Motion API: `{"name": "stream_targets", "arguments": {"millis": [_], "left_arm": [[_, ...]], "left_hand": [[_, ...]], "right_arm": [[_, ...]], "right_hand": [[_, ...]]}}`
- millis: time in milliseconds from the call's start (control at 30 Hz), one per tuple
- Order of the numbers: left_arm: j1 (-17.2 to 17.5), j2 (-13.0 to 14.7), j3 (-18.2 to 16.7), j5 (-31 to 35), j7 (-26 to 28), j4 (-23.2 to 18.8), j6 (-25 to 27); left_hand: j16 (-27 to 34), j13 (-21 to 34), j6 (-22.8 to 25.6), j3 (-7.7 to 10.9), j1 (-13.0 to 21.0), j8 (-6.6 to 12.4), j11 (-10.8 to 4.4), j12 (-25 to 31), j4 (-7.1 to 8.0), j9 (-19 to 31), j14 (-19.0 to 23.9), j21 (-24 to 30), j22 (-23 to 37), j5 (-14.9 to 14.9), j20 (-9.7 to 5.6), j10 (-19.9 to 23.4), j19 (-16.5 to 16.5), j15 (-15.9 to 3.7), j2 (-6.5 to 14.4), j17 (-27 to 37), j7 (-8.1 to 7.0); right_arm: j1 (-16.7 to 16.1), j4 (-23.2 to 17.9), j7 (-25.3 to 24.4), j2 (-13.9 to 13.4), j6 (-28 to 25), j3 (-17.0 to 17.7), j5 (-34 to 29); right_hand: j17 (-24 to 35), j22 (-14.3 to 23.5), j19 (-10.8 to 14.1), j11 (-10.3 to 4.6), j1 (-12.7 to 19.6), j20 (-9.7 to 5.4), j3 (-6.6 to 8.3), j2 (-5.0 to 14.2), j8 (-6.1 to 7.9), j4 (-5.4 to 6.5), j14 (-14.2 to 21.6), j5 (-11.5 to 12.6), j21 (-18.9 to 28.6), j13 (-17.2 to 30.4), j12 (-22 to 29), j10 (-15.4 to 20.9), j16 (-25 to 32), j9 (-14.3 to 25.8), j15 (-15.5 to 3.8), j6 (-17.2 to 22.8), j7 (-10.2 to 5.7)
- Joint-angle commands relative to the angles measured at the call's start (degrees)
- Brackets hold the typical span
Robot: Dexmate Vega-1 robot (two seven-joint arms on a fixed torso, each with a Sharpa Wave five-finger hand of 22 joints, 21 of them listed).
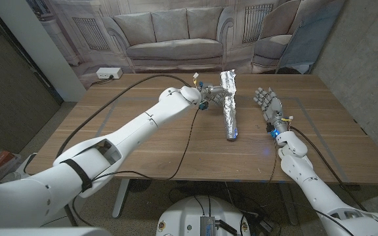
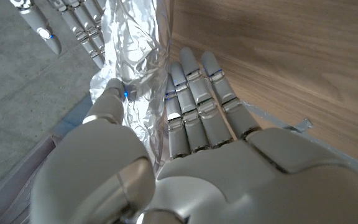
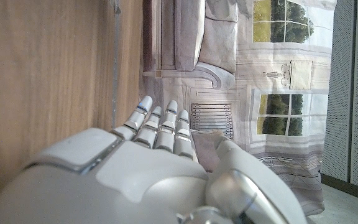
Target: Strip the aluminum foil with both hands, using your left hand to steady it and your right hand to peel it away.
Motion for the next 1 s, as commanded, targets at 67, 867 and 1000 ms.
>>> {"name": "stream_targets", "arguments": {"millis": [67,867,1000], "left_arm": [[7.2,-3.1,-5.8,-8.6,1.3,8.3,-26.7],[12.3,-16.6,-13.5,-23.0,-9.8,26.2,-53.9],[12.9,-19.7,-15.8,-28.3,-13.8,28.4,-54.2]], "left_hand": [[-3.4,-0.4,1.8,8.81,9.1,6.86,-2.15,-2.7,9.26,2.7,-6.5,0.0,-0.3,0.2,0.51,-6.0,-1.6,-1.02,7.8,-1.4,-1.16],[-5.5,-2.3,-0.5,9.37,9.1,9.52,-1.81,-6.3,9.63,6.2,-9.1,-1.0,-1.2,1.3,-0.91,-8.4,-2.2,-1.11,7.1,-3.7,-0.15],[-5.9,-2.6,-0.6,9.50,9.1,10.24,-1.98,-7.0,9.62,6.9,-9.8,-1.3,-1.3,1.7,-0.83,-8.8,-2.2,-1.13,6.8,-4.2,-0.34]], "right_arm": [[0.2,-1.6,-0.8,-0.4,-1.1,-0.7,-0.9],[-0.6,-4.1,-2.1,-0.8,-2.4,-0.9,-1.9],[-0.6,-4.4,-2.2,-0.9,-2.8,-1.0,-2.0]], "right_hand": [[0.0,0.0,-0.1,-0.18,-0.6,-4.93,0.30,0.24,0.14,-0.22,0.5,0.1,-0.1,0.3,0.2,0.6,-0.1,0.2,-0.33,0.4,0.13],[0.0,0.0,0.0,0.00,-0.8,-4.90,0.38,0.18,0.18,-0.29,0.7,0.1,-0.2,0.3,0.2,0.8,-0.2,0.2,-0.27,0.6,0.19],[0.0,0.0,0.0,0.02,-0.8,-4.90,0.39,0.14,0.19,-0.30,0.7,0.1,-0.3,0.3,0.2,0.9,-0.2,0.2,-0.27,0.7,0.19]]}}
